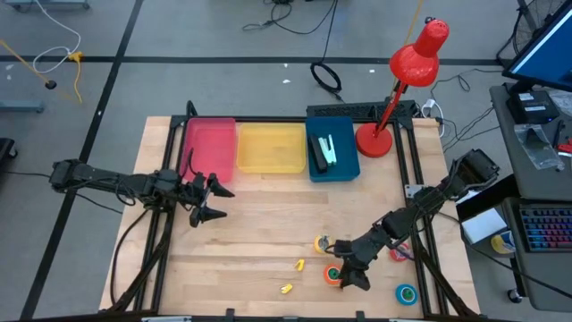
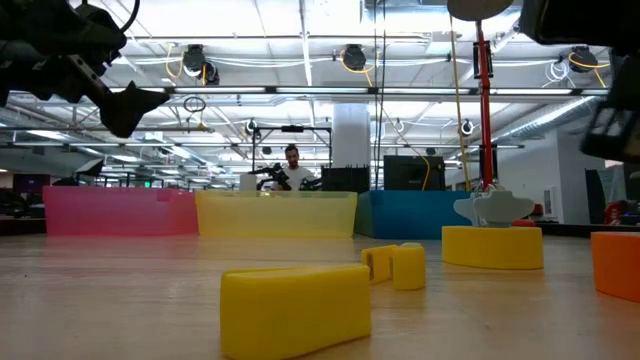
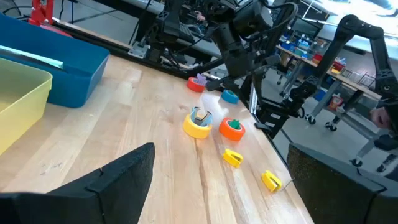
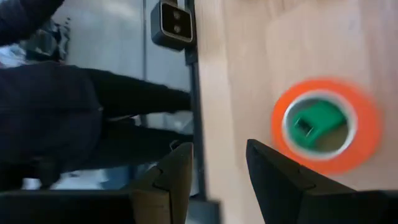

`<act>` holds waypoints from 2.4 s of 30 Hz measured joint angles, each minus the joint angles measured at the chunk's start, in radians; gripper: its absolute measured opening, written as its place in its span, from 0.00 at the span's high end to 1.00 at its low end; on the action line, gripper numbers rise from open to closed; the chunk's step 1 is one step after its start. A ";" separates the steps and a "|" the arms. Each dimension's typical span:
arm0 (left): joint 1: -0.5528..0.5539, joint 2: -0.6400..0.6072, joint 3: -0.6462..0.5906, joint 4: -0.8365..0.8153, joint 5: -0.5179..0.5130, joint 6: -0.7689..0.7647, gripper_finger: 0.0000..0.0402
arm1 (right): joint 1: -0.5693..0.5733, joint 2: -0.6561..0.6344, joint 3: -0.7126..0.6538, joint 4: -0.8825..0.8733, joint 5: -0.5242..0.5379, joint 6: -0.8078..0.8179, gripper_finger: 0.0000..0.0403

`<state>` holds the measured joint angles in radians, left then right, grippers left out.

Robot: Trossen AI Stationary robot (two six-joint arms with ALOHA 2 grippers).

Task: Pick and place Stapler, Stapler remover, tape
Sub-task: Put the left green small stapler into the blue bin

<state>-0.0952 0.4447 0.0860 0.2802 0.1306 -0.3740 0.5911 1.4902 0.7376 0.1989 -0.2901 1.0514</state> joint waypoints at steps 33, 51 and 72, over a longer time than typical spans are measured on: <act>0.000 0.000 0.000 -0.047 0.092 0.102 0.10 | 0.131 0.099 0.411 -0.679 0.467 0.438 0.65; 0.000 0.000 0.000 -0.054 0.100 0.104 0.10 | 0.117 0.152 0.417 -0.682 0.393 0.487 0.65; 0.000 0.000 0.000 -0.053 0.100 0.099 0.10 | 0.095 0.152 0.417 -0.610 0.390 0.297 0.65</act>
<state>-0.0952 0.4449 0.0864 0.2267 0.2302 -0.2749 0.6861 1.6424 1.1545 -0.4114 0.0995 1.3483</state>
